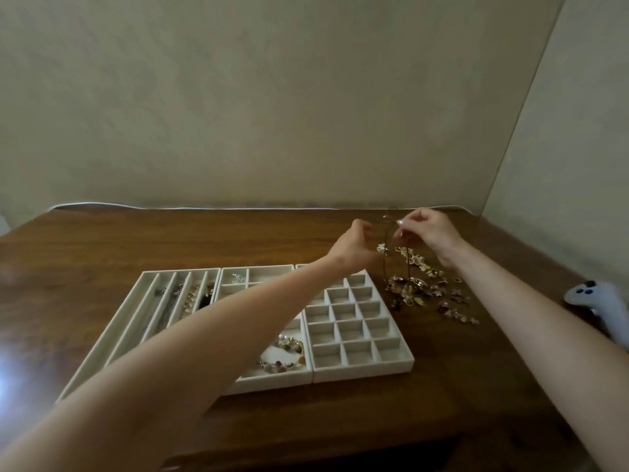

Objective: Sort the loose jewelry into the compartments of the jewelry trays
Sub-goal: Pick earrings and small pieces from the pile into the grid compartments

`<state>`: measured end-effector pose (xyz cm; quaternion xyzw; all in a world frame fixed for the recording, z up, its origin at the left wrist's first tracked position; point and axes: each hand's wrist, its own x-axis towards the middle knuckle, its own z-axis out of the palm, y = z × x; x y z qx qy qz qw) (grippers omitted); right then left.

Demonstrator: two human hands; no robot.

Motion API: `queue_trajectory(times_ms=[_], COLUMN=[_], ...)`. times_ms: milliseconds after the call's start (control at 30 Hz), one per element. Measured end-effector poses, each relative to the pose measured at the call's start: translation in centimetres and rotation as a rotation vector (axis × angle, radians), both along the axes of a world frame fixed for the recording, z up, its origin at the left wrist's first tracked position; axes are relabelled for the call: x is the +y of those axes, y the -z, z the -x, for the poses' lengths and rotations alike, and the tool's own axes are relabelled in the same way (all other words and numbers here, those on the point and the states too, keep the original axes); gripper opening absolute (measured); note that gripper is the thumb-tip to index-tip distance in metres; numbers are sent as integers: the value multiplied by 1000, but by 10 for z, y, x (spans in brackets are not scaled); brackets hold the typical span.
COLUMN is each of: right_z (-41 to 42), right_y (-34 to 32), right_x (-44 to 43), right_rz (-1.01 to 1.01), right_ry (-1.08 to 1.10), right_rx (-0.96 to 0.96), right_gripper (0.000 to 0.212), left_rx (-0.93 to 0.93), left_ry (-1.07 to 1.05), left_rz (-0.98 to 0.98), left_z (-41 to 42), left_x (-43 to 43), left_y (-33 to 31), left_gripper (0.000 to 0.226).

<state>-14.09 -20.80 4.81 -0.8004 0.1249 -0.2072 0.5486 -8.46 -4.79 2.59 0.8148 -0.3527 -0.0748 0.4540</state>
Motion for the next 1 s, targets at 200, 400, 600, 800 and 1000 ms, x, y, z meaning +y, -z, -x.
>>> queue_trajectory(times_ms=[200, 400, 600, 800, 1000], right_z=[-1, -4, -2, -6, -7], right_y=[-32, -40, -38, -40, -39], right_x=[9, 11, 17, 32, 37], right_rz=[-3, 17, 14, 18, 4], right_ry=[-62, -70, -178, -251, -270], right_rx=[-135, -174, -175, -190, -213], right_gripper=[8, 10, 14, 11, 15], left_rx=[237, 288, 483, 345, 395], left_ry=[83, 85, 64, 152, 93], left_rz=[227, 463, 522, 255, 419], left_z=[4, 6, -4, -6, -13], left_x=[-15, -11, 1, 15, 31], left_y=[-13, -29, -38, -39, -39], left_gripper=[61, 30, 31, 29, 14])
